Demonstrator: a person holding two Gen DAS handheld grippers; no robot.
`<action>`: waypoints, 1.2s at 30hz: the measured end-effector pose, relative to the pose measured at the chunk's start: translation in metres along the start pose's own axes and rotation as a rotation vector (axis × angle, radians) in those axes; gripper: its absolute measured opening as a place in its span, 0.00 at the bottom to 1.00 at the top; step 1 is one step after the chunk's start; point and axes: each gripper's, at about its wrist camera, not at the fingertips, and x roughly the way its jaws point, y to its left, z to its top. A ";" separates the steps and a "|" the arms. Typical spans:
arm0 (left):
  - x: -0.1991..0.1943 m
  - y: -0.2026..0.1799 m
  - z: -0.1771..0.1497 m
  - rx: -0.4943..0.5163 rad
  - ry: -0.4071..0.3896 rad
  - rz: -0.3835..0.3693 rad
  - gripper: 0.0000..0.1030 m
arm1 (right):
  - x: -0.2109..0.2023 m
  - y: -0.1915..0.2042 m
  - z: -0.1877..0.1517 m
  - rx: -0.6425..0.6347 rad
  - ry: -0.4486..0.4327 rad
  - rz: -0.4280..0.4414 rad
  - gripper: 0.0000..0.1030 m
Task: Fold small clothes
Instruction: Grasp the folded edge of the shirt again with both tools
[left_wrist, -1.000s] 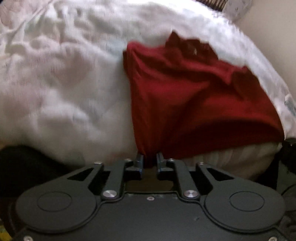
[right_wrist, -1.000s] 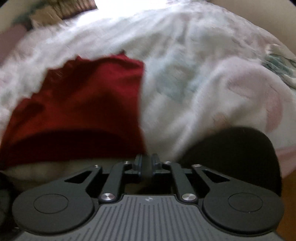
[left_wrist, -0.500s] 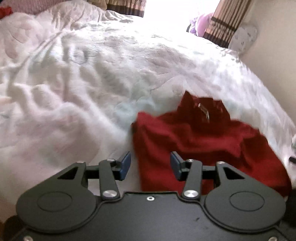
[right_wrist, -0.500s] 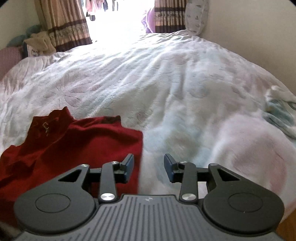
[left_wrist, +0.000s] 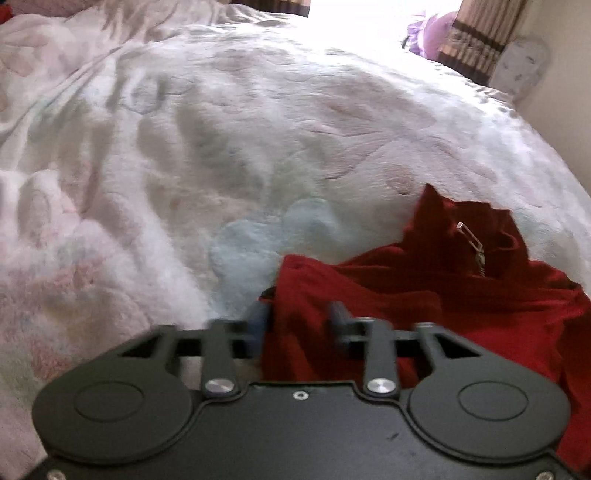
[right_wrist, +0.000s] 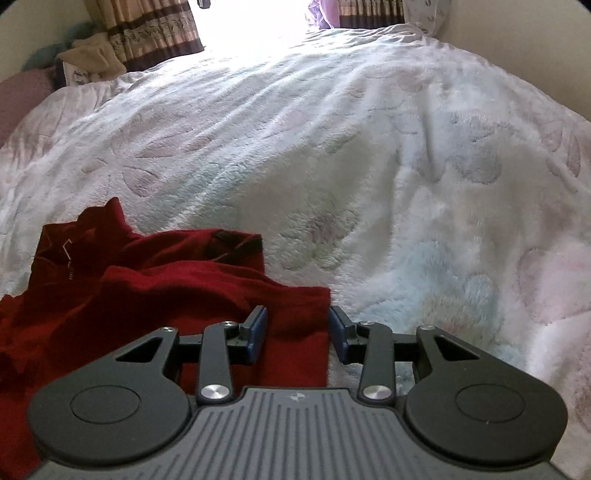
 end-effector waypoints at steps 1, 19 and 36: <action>-0.002 0.000 -0.001 -0.001 -0.009 -0.004 0.08 | 0.001 -0.001 -0.001 0.000 0.001 -0.012 0.26; -0.117 0.013 -0.008 -0.109 -0.366 -0.003 0.01 | -0.053 -0.015 -0.002 0.110 -0.322 -0.034 0.02; -0.023 -0.004 0.000 -0.004 -0.100 -0.039 0.38 | -0.035 -0.009 -0.006 0.089 -0.253 -0.051 0.02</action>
